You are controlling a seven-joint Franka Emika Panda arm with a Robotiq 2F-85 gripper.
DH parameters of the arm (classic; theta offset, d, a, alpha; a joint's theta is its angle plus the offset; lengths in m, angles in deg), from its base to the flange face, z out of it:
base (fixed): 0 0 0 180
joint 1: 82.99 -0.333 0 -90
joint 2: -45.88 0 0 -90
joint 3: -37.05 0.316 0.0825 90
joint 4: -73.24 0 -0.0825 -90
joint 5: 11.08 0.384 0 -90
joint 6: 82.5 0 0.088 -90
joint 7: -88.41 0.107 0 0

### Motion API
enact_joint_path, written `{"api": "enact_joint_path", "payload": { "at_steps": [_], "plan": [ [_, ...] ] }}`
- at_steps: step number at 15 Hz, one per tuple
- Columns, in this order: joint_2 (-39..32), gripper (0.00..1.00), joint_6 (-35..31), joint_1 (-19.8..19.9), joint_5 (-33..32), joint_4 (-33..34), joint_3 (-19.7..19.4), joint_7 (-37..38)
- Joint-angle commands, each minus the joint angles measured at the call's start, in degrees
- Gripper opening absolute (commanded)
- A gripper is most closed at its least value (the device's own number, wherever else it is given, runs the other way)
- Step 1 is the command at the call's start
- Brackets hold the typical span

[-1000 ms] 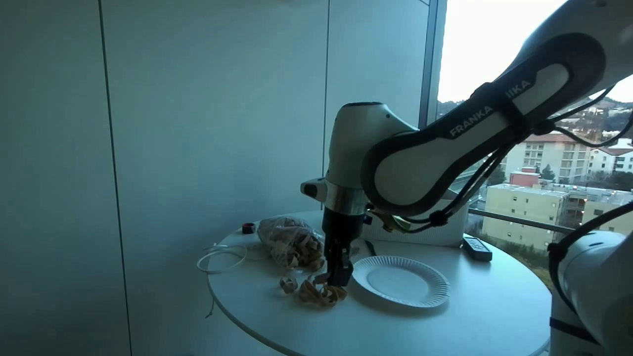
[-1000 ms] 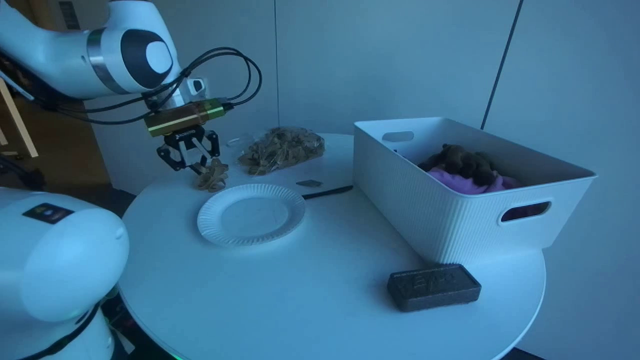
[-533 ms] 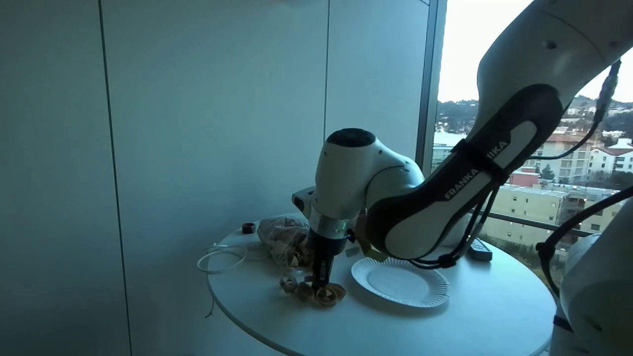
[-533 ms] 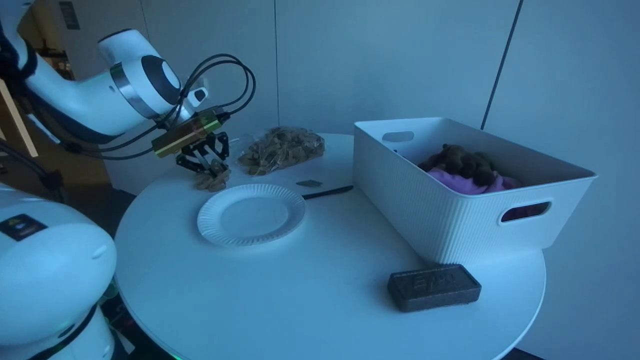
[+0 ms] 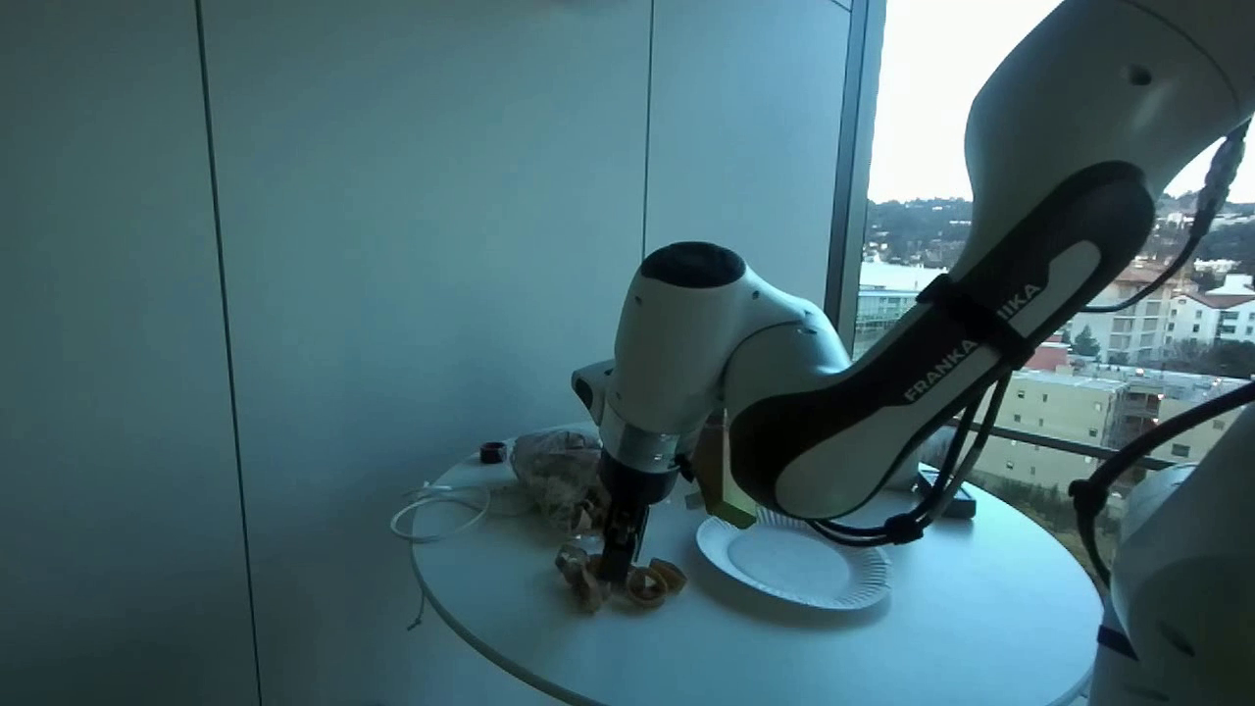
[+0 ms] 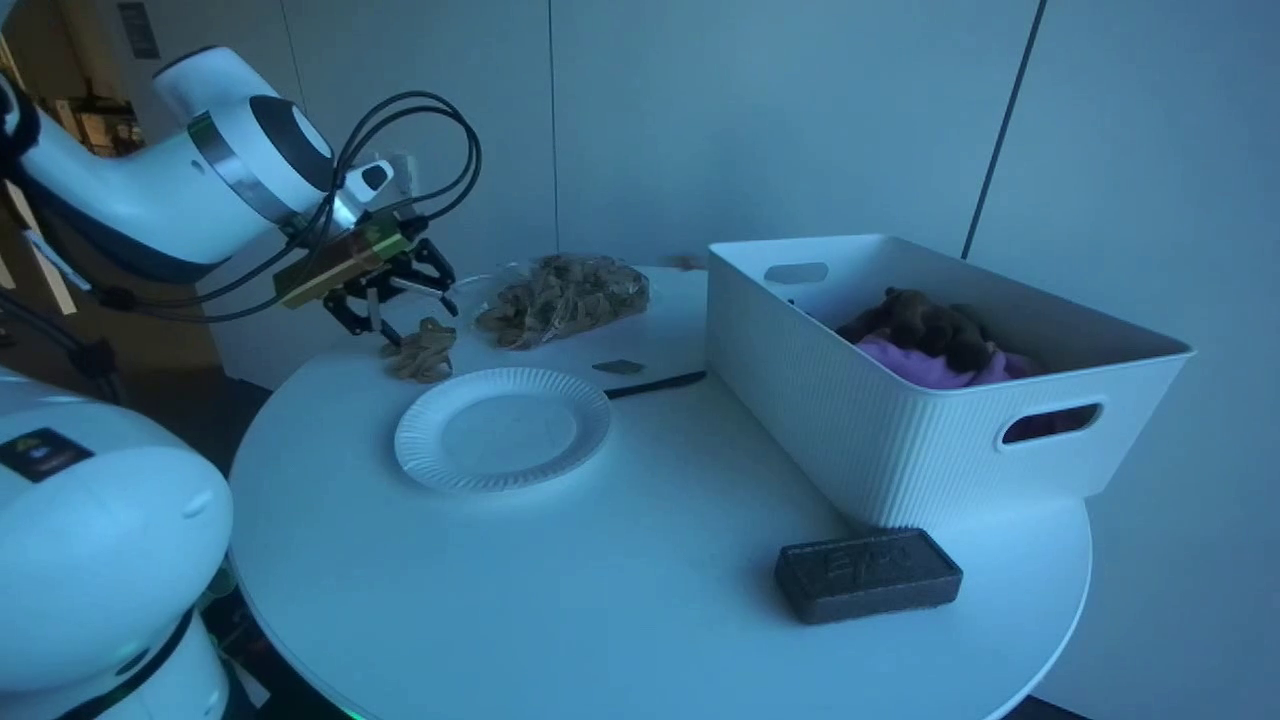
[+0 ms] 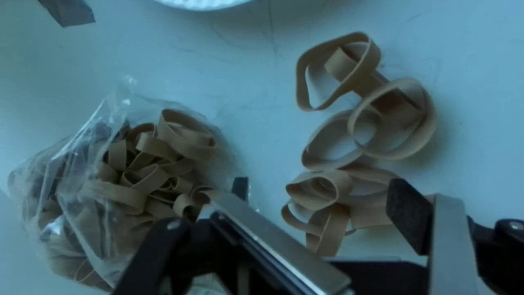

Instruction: Remove the rubber bands from the plate

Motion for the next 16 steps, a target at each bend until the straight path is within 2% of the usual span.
{"api": "enact_joint_path", "payload": {
  "at_steps": [1,4,6,7,9,11,13,16],
  "plan": [
    [4.77,1.0,1.68,-1.09,0.5,0.12,-0.21,1.49],
    [6.19,1.0,1.6,-1.14,2.76,0.16,-1.82,1.43],
    [7.0,0.99,2.94,-2.43,7.14,0.15,-4.59,-0.9],
    [7.62,1.0,4.91,-3.48,10.33,0.14,-6.37,-2.1],
    [9.13,1.0,11.5,-9.11,21.03,0.13,-12.99,-9.59],
    [12.92,1.0,20.95,-11.08,28.24,0.21,-17.06,-14.48],
    [15.94,1.0,28.67,-8.07,30.26,0.43,-17.58,-11.15],
    [19.82,1.0,34.33,-3.8,30.7,0.54,-18.24,-6.53]
  ]
}}
